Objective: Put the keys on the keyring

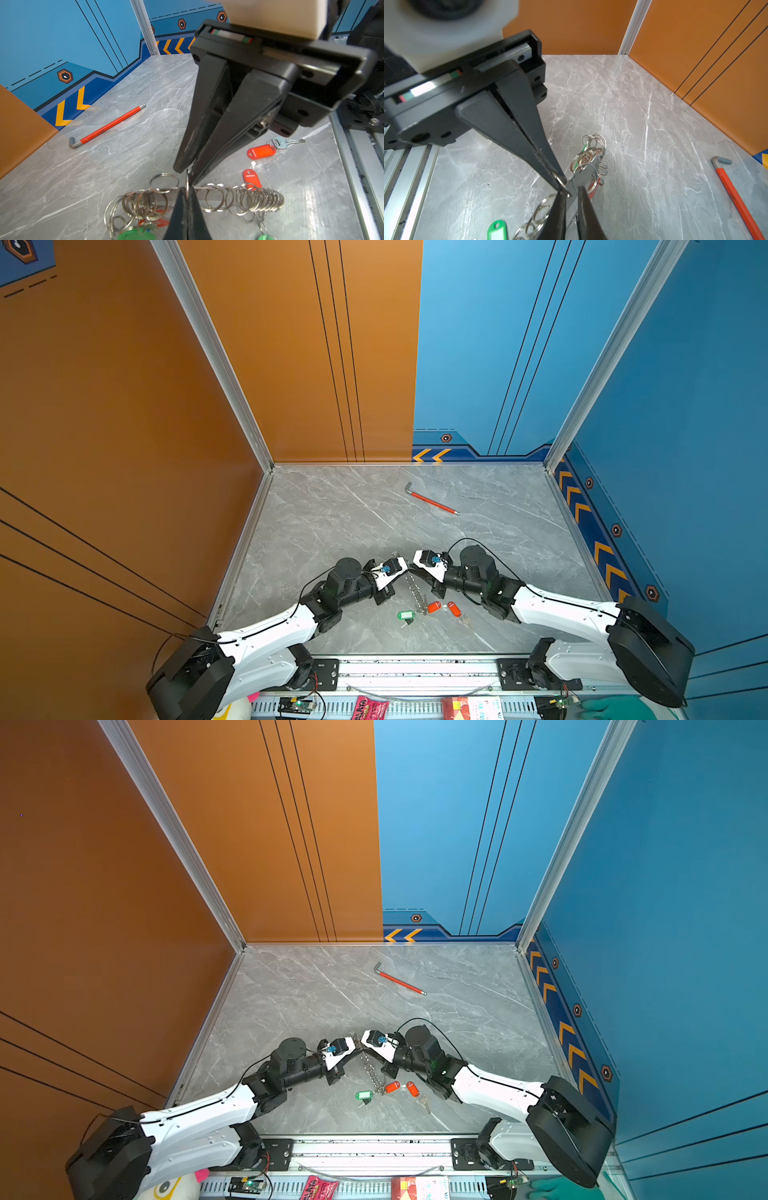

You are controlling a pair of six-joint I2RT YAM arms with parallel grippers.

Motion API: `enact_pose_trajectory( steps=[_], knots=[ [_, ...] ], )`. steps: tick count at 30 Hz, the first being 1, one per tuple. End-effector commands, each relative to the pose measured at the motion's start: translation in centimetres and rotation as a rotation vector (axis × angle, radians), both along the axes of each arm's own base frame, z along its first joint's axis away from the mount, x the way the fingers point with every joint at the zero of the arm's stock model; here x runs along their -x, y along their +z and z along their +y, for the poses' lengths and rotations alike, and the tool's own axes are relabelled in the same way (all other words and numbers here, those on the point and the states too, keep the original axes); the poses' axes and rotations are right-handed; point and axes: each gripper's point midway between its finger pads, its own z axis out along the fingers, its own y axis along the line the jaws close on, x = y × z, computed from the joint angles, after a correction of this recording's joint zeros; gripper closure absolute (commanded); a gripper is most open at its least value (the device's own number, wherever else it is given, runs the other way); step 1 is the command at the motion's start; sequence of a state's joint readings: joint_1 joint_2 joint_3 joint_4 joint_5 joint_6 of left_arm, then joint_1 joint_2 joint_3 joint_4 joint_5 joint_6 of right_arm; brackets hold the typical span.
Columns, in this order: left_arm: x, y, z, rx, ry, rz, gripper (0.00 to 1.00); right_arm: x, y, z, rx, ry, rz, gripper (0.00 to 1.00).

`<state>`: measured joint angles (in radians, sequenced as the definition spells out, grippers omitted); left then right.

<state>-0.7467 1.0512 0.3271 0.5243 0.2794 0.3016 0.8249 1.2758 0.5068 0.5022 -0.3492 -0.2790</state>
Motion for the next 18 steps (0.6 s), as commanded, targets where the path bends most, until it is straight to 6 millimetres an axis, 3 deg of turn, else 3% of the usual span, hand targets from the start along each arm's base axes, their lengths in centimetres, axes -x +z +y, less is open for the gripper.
enact_pose_trajectory(
  steps=[1,8,14,18],
  knots=[
    [-0.5,1.4,-0.2,0.033,0.011,-0.016,1.00,-1.2,0.7,0.1,-0.022,-0.064,-0.010,0.88],
    [-0.6,1.3,-0.1,0.027,0.017,-0.015,1.00,-3.2,1.1,-0.4,-0.046,-0.193,0.020,0.90],
    [-1.2,1.1,0.1,0.017,0.052,-0.019,1.00,-1.1,1.5,0.4,-0.086,-0.091,0.043,0.85],
    [-1.7,1.6,0.6,0.031,0.095,-0.034,1.00,-1.5,0.5,-0.5,-0.035,-0.142,0.034,0.83]
  ],
)
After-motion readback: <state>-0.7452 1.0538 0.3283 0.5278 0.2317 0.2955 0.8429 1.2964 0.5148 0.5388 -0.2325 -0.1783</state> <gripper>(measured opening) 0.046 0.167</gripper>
